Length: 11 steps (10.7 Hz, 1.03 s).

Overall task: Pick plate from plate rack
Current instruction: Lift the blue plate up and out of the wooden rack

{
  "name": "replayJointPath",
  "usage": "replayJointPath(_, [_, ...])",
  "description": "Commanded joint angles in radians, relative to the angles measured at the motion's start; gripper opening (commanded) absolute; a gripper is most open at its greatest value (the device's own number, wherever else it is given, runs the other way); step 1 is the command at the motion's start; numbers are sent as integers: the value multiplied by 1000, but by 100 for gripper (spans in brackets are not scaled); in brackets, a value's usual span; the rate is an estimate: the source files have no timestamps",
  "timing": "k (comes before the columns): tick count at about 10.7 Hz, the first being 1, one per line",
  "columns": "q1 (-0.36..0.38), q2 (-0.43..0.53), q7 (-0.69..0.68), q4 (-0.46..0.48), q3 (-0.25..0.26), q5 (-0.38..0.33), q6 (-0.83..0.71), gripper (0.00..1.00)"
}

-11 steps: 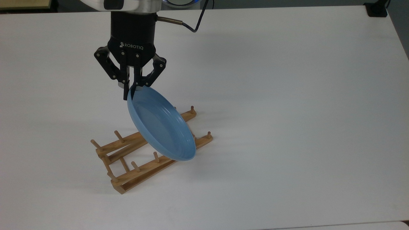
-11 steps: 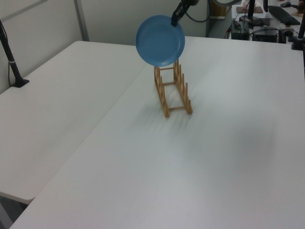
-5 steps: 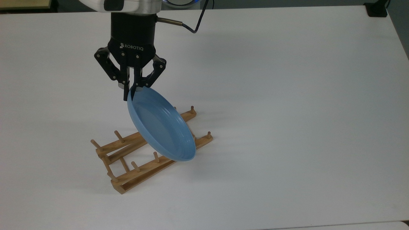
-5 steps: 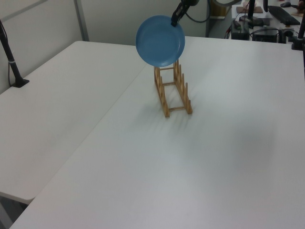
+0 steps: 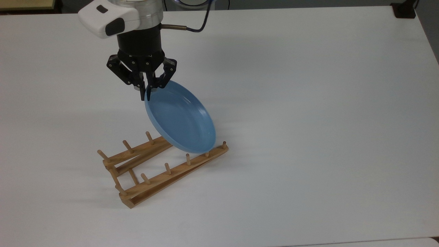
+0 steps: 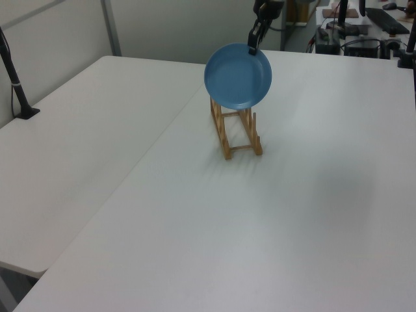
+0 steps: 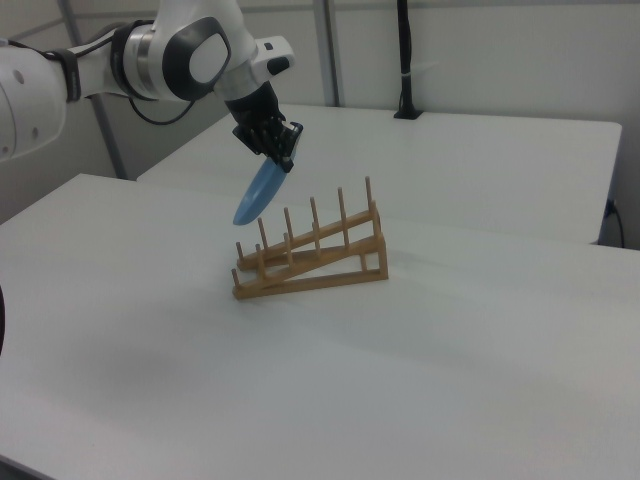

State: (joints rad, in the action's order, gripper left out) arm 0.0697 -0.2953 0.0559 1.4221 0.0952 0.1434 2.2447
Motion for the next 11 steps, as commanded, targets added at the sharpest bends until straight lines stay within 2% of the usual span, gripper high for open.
replayJointPath(1, [5,62,-432,-17,173,-318,-395,0])
replayJointPath(11, [7,65,-424,0,170,-334,-461,0])
